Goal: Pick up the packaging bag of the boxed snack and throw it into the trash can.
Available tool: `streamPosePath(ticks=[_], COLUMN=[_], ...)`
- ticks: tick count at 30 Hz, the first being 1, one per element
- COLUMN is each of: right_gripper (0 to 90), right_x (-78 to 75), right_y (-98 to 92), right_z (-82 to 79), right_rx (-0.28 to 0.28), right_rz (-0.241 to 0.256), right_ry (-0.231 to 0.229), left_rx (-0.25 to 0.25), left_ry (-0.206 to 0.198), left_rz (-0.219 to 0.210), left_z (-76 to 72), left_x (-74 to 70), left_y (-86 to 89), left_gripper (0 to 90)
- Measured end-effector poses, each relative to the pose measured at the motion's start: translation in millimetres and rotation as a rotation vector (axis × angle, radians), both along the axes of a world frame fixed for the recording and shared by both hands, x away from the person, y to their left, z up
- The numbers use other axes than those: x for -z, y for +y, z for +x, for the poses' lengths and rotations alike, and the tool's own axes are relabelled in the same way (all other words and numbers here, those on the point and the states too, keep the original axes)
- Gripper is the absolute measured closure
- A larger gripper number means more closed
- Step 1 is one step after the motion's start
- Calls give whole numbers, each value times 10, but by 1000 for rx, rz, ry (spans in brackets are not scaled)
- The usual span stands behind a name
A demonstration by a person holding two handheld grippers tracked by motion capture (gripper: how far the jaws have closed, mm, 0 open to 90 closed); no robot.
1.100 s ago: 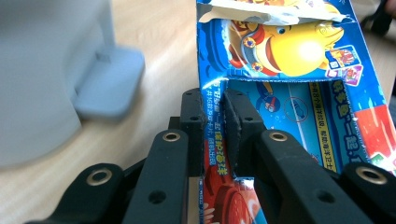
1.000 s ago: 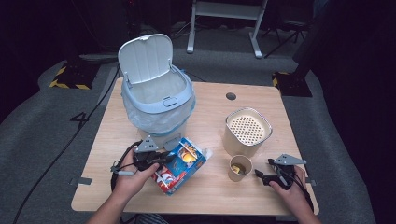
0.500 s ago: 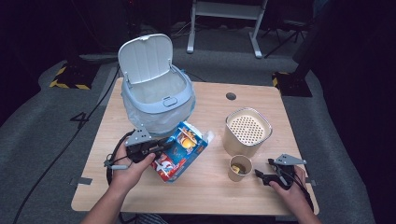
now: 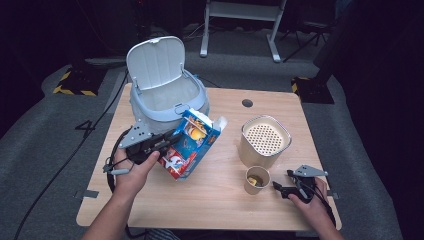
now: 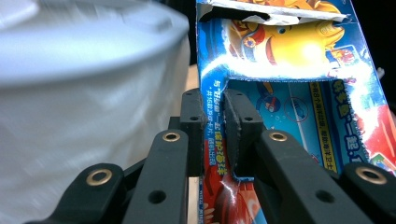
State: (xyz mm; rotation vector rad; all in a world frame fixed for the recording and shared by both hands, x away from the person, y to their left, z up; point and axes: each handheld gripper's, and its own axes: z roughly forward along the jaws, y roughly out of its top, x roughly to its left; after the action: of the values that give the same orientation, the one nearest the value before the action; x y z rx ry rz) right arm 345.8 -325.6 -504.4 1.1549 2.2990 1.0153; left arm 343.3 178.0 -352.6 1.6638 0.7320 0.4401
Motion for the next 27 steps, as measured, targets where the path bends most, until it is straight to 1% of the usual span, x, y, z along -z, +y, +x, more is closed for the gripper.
streamPosePath(ticks=[2, 3, 4, 6, 10, 12, 13, 14, 15, 17, 18, 19, 20, 21, 22, 23, 24, 25, 26, 27], right_gripper=[198, 198, 197, 197, 197, 197, 197, 197, 197, 197, 197, 197, 197, 197, 197, 197, 197, 197, 197, 197], right_x=[0, 0, 0, 0, 0, 0, 0, 0, 0, 0, 0, 0, 0, 0, 0, 0, 0, 0, 0, 0], right_y=[1, 1, 5, 8, 9, 9, 9, 9, 9, 9, 9, 9, 9, 9, 9, 9, 9, 9, 9, 9], right_z=[2, 2, 5, 10, 12, 12, 12, 12, 12, 12, 12, 12, 12, 12, 12, 12, 12, 12, 12, 12], right_rx=[0, 0, 0, 0, 0, 0, 0, 0, 0, 0, 0, 0, 0, 0, 0, 0, 0, 0, 0, 0], right_rz=[0, 0, 1, 0, 0, 0, 0, 0, 0, 0, 0, 0, 0, 0, 0, 0, 0, 0, 0, 0], right_ry=[0, 0, 1, 1, 1, 1, 1, 1, 1, 1, 1, 1, 1, 1, 1, 1, 1, 1, 1, 1], left_rx=[-9, -9, -15, -22, -40, -49, -54, -54, -59, -65, -65, -74, -75, -75, -78, -78, -92, -100, -100, -112], left_ry=[-19, -19, -37, -53, -85, -102, -108, -108, -116, -131, -131, -145, -150, -150, -163, -163, -176, -182, -182, -192], left_rz=[-9, -9, -10, -9, -32, -35, -38, -38, -46, -43, -43, -40, -41, -41, -41, -41, -37, -38, -38, -37], left_z=[7, 7, 18, 30, 58, 77, 86, 86, 102, 119, 119, 132, 138, 138, 146, 146, 154, 161, 161, 184], left_x=[-57, -57, -111, -164, -268, -330, -364, -364, -440, -516, -516, -589, -624, -624, -694, -694, -763, -796, -796, -860], left_y=[7, 7, 12, 15, 23, 33, 38, 38, 48, 59, 59, 65, 67, 67, 72, 72, 79, 82, 82, 93], left_gripper=[789, 789, 789, 789, 789, 789, 789, 789, 789, 788, 789, 788, 788, 788, 788, 788, 788, 788, 788, 788])
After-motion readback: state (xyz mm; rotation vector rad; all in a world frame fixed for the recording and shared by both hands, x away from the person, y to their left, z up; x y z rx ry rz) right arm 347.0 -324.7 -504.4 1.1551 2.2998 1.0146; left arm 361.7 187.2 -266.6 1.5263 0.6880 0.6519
